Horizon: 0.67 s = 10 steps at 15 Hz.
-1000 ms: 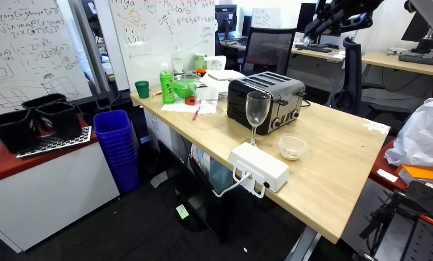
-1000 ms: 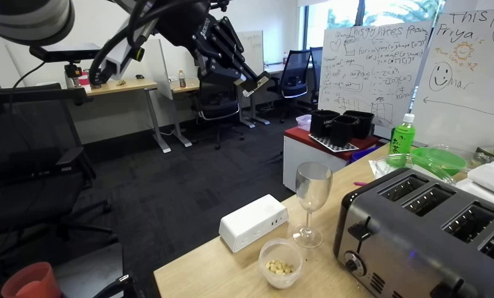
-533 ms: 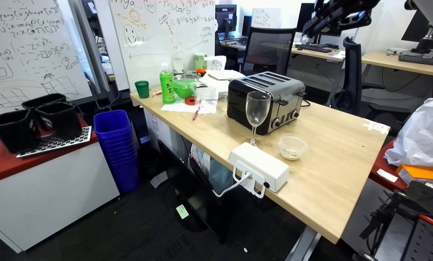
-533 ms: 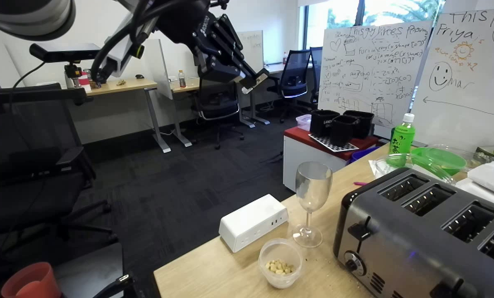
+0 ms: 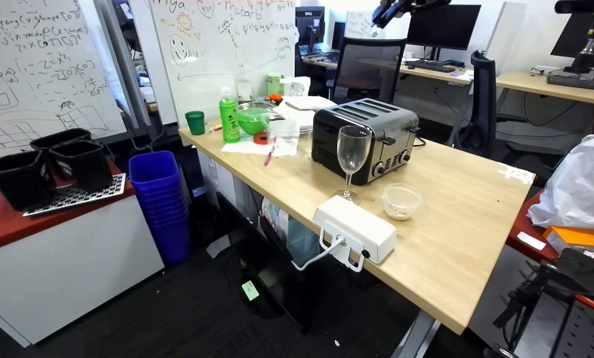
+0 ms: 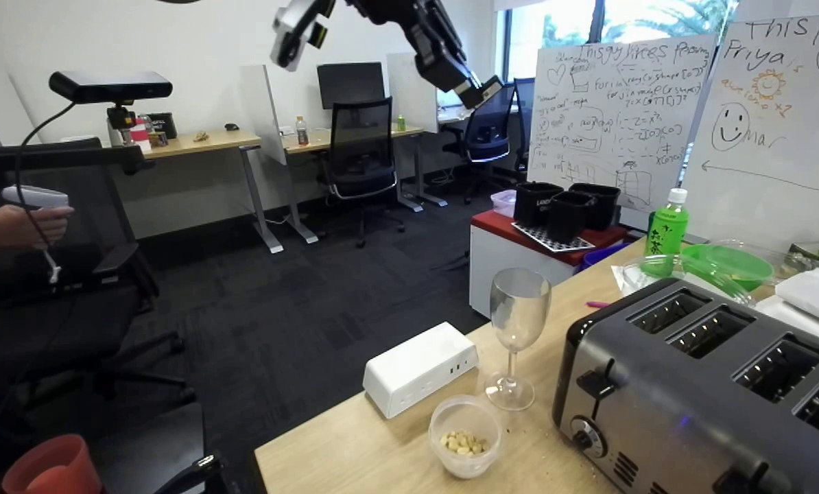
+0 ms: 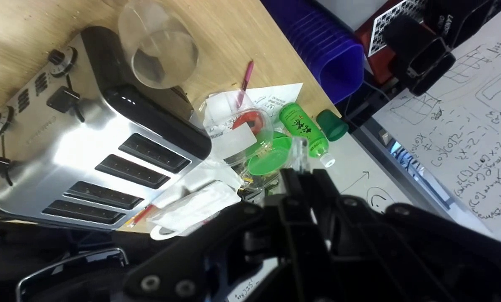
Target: Pick the black and white object on the table and put it next to the bread toaster
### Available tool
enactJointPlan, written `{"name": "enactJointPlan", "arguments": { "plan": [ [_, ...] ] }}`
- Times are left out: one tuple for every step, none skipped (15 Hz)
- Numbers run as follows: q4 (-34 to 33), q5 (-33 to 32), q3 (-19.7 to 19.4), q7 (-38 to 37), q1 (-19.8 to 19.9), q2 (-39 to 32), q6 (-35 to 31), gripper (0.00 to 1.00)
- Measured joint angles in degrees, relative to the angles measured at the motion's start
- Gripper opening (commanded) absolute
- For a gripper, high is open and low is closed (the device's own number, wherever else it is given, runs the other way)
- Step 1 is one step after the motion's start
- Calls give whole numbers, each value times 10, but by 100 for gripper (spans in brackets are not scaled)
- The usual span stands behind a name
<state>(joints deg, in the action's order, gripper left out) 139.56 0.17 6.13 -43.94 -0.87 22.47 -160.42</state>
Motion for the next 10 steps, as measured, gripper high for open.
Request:
{"name": "enactJointPlan", "arguments": {
  "plan": [
    [-31,0,0,9,2,-34,2,3],
    [-61,0,0,18,4,-67,2,3],
    [-91,-5,0,24,7,-101,2,3],
    [-120,-14,0,25,8,-135,2,3],
    [-148,-23,0,25,9,-168,2,3],
    [-174,-30,-1,25,9,-200,2,3],
    [-203,-37,-1,25,9,-233,3,3],
    [-232,-44,-3,25,9,-263,4,3],
    [-258,-45,-4,27,9,-290,8,3],
    [-285,-43,-4,34,9,-316,18,3]
  ]
}}
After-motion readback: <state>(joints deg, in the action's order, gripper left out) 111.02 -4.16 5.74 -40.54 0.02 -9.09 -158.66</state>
